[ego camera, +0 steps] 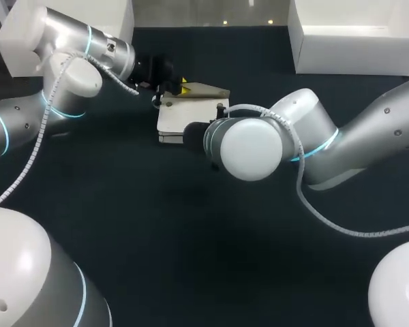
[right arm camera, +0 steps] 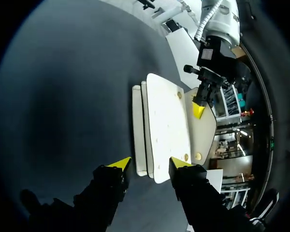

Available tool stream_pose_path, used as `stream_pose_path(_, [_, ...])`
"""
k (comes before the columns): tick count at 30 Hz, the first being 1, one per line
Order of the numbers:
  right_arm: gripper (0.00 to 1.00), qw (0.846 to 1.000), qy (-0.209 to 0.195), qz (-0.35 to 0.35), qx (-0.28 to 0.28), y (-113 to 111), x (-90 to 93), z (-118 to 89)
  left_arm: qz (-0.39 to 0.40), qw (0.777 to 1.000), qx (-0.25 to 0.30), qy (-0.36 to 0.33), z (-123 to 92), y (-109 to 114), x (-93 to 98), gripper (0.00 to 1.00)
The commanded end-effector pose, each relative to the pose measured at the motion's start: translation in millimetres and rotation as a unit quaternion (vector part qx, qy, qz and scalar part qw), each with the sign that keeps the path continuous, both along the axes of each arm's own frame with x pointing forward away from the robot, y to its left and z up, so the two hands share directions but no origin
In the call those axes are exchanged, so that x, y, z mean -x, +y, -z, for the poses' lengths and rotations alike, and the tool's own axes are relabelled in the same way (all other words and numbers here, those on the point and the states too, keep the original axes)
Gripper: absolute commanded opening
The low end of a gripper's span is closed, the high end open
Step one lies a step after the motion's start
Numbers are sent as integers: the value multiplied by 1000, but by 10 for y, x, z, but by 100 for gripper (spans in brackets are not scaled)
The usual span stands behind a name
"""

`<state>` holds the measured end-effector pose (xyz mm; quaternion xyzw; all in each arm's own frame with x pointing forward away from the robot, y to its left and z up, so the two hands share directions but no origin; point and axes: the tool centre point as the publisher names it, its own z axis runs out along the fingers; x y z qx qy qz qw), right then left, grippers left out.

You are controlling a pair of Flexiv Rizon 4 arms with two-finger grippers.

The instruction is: Pick up the bag, open it, inspect its contents, close it, and place it on the opposite side

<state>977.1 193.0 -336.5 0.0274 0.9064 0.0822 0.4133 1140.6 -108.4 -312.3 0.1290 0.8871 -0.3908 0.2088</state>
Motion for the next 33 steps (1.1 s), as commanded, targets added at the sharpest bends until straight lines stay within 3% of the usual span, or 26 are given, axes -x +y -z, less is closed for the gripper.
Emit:
stream_pose_path(1, [51, 1000, -10, -2, -2, 16, -40, 80, 0, 1000, -2, 0, -19, 7, 81, 0])
stream_pose_path(25, [44, 999, -20, -16, 27, -83, -342, 312, 20, 1000, -18, 9, 86, 8, 116, 0])
stream_pose_path(33, [32, 999, -18, -10, 32, -99, -388, 338, 22, 999, -21, 11, 101, 12, 110, 0])
